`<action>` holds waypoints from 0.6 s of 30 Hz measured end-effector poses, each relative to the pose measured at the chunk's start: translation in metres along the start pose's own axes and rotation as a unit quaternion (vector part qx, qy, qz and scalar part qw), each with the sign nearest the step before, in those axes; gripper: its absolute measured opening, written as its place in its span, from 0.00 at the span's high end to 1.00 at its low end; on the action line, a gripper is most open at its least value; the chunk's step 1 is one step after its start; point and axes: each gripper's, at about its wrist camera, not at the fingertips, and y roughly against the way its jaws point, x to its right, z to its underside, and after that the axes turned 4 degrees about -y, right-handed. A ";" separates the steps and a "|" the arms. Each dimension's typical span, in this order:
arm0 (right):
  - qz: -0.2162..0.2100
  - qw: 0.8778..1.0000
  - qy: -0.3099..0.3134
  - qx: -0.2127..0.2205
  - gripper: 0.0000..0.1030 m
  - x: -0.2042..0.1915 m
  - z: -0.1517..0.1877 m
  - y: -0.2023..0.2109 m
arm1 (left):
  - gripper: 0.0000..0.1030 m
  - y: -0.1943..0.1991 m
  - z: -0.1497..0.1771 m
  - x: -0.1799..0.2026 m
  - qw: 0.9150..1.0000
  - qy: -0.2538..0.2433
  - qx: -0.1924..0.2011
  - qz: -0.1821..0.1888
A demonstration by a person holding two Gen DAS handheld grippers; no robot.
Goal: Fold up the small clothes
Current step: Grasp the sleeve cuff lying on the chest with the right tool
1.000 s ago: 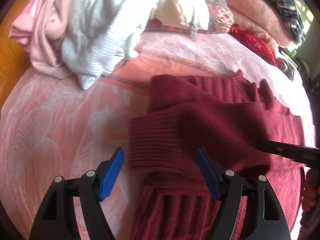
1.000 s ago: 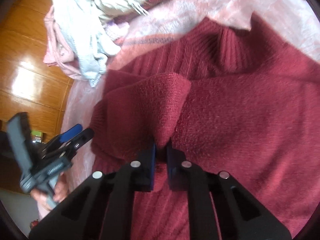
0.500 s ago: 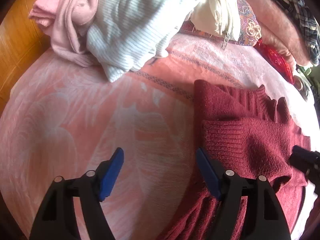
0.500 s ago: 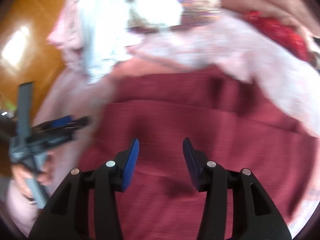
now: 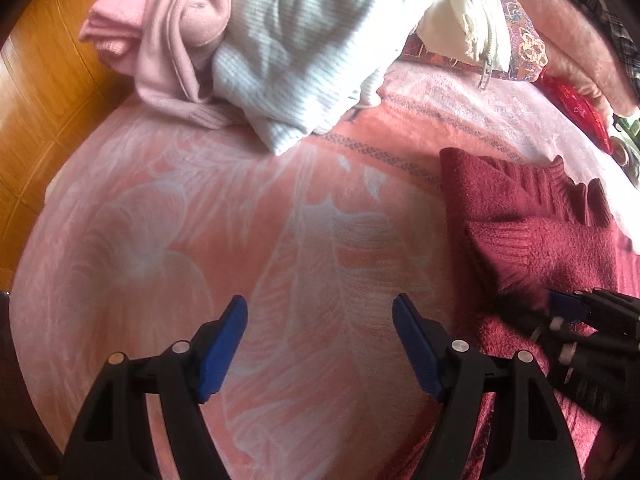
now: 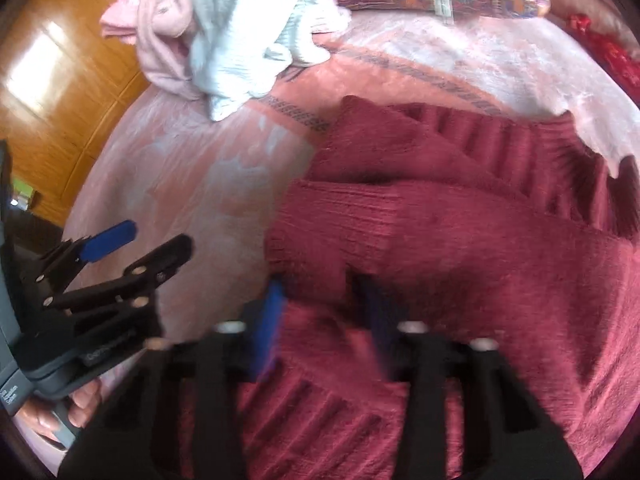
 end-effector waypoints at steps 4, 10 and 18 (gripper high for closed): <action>-0.079 0.995 -0.050 0.031 0.84 0.034 0.004 0.035 | 0.27 0.007 0.002 0.011 1.000 -0.011 0.010 0.012; -0.100 0.985 -0.101 0.101 0.84 0.102 0.018 0.113 | 0.27 0.019 0.010 0.056 0.996 -0.073 0.024 0.043; -0.035 0.971 -0.188 0.144 0.83 0.213 0.063 0.173 | 0.27 0.024 0.032 0.110 0.986 -0.159 0.037 0.029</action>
